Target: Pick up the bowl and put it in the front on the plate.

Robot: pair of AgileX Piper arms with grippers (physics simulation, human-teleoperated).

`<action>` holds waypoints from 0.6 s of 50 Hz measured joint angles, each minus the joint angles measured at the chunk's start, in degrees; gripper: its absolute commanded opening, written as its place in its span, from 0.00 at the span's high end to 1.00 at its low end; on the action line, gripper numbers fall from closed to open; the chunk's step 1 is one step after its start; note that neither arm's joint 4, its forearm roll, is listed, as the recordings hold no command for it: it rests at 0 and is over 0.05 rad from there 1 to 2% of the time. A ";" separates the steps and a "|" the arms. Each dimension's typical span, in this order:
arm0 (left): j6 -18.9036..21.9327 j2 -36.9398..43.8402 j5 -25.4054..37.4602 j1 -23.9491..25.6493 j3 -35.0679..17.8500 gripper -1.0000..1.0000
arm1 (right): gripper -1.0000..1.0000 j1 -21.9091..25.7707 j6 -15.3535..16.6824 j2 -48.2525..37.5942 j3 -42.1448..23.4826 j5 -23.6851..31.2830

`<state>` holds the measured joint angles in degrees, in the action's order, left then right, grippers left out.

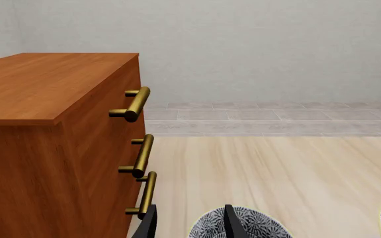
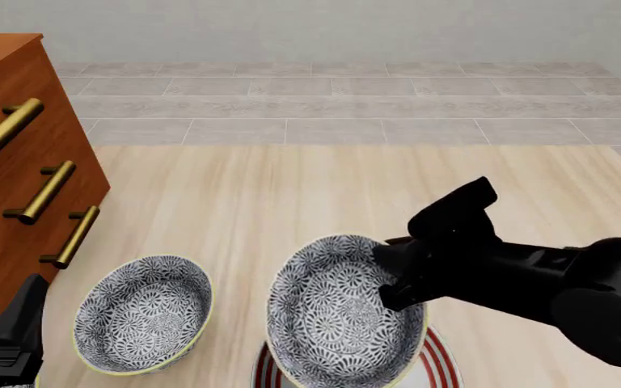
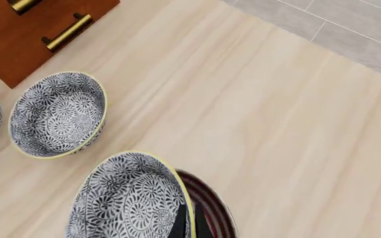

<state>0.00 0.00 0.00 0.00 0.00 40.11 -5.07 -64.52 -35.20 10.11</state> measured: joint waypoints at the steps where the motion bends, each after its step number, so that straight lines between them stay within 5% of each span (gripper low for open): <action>1: 0.00 0.00 0.00 0.00 0.00 0.00 | 1.00 0.07 -0.06 0.09 0.15 0.05; 30: 0.00 0.00 0.00 0.00 0.00 0.00 | 1.00 2.57 -2.56 0.82 5.15 -0.57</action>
<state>0.00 0.00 0.00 0.00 0.00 42.68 -7.64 -63.70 -30.05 9.54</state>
